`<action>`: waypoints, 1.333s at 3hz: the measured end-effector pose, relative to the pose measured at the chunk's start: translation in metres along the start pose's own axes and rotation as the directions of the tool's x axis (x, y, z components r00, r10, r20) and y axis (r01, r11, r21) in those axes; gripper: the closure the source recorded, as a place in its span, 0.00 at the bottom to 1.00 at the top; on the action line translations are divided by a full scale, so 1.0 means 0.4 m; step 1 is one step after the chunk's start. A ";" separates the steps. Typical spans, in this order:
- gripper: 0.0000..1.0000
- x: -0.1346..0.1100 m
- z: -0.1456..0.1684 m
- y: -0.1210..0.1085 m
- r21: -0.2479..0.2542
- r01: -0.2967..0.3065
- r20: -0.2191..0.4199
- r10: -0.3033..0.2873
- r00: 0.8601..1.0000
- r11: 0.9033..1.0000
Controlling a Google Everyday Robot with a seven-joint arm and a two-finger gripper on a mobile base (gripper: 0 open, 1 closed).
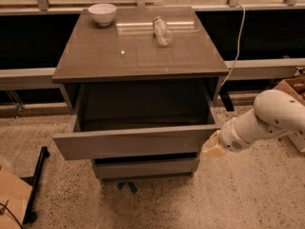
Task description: Close top drawer
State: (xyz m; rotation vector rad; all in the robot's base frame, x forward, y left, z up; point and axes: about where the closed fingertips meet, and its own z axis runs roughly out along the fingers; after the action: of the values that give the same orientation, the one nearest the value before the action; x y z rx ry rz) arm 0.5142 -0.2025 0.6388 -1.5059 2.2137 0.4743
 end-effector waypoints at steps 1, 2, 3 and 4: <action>1.00 -0.061 0.049 -0.085 0.031 0.064 0.059 -0.065 0.996 0.997; 1.00 -0.059 0.048 -0.079 0.031 0.064 0.059 -0.065 0.996 0.997; 1.00 -0.109 0.048 -0.155 0.069 0.109 0.089 -0.115 0.989 0.992; 1.00 -0.178 0.058 -0.252 0.113 0.181 0.120 -0.194 0.974 0.977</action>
Offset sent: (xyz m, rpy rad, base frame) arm 0.2061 0.0406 0.0336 0.1124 -0.3865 0.1362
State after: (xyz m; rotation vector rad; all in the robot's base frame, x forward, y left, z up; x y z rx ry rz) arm 0.6349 -0.1706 0.6514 -1.5650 1.9434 0.3820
